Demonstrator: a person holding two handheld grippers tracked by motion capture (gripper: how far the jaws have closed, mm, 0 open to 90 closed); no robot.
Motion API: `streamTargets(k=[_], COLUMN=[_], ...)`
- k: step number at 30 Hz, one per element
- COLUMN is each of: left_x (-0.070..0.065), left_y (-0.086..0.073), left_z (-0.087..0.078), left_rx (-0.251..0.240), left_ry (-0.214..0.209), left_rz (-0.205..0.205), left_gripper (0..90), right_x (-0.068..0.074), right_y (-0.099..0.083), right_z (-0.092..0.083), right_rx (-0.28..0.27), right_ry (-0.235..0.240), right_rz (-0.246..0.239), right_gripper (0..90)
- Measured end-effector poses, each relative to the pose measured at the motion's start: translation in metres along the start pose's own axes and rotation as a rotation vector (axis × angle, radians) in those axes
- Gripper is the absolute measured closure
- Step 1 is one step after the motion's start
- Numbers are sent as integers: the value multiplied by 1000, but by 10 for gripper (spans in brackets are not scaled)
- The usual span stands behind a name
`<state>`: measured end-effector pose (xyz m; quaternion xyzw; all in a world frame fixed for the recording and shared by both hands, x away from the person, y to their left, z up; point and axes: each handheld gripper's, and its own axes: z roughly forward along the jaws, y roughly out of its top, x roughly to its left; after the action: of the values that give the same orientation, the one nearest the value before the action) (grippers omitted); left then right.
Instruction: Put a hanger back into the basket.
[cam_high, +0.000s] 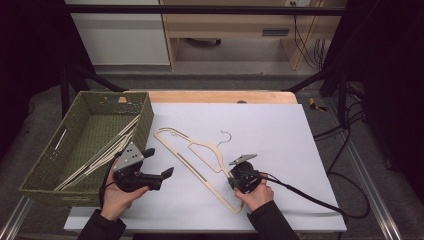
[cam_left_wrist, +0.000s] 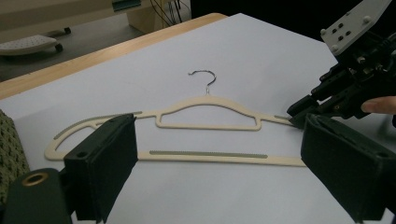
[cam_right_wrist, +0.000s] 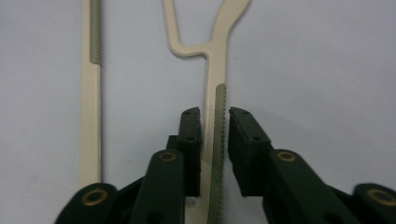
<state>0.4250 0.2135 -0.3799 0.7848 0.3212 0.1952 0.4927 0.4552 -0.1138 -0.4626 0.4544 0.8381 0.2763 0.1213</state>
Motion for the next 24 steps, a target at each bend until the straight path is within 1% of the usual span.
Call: streamTargets(k=[2,3,5,6,9,10,11,13,14,16,17,18,19,20,21,22,24], left_x=[-1,-1,-3,-4,-7,-8,-9,-10,-10,-11,-11,-11,-11,-11,-11,-10,-9], left_y=[0,0,0,0,0,0,0,0,0,0,0,0,0,0,1,2,6], left_z=[2,3,5,6,10,11,13,17,19,23,26,28,31,34,38,42,52], left_rx=[6,8,10,13,26,30,37,45,54,66,72,78,84,89,92,98,107], left_ry=[-1,-2,-2,-2,-3,-4,-5,-1,-1,-1,-1,1,2,3,3,0,-1], left_rz=[1,1,-1,0,6,9,10,8,8,6,2,3,0,-3,-10,-15,-24], left_gripper=[109,109,109,111,112,112,112,114,115,119,121,121,123,125,128,132,136], right_x=[3,4,4,4,6,5,4,0,1,-1,-3,-3,-5,-5,-4,-5,-7], right_y=[-1,0,0,0,2,3,4,4,5,4,4,4,4,5,5,5,6], right_z=[2,3,3,3,3,4,3,3,3,1,0,-3,-7,-11,-15,-19,-26], right_rx=[6,9,16,16,29,34,43,40,41,24,12,-7,-29,-45,-64,-65,-75], right_ry=[-8,-19,-22,-26,-43,-42,-31,-12,-11,7,-3,-2,-5,0,14,6,5], right_rz=[0,6,5,-7,19,35,58,54,83,93,73,69,31,23,30,13,5], right_gripper=[700,701,715,727,796,796,797,798,798,798,799,799,799,799,799,799,799])
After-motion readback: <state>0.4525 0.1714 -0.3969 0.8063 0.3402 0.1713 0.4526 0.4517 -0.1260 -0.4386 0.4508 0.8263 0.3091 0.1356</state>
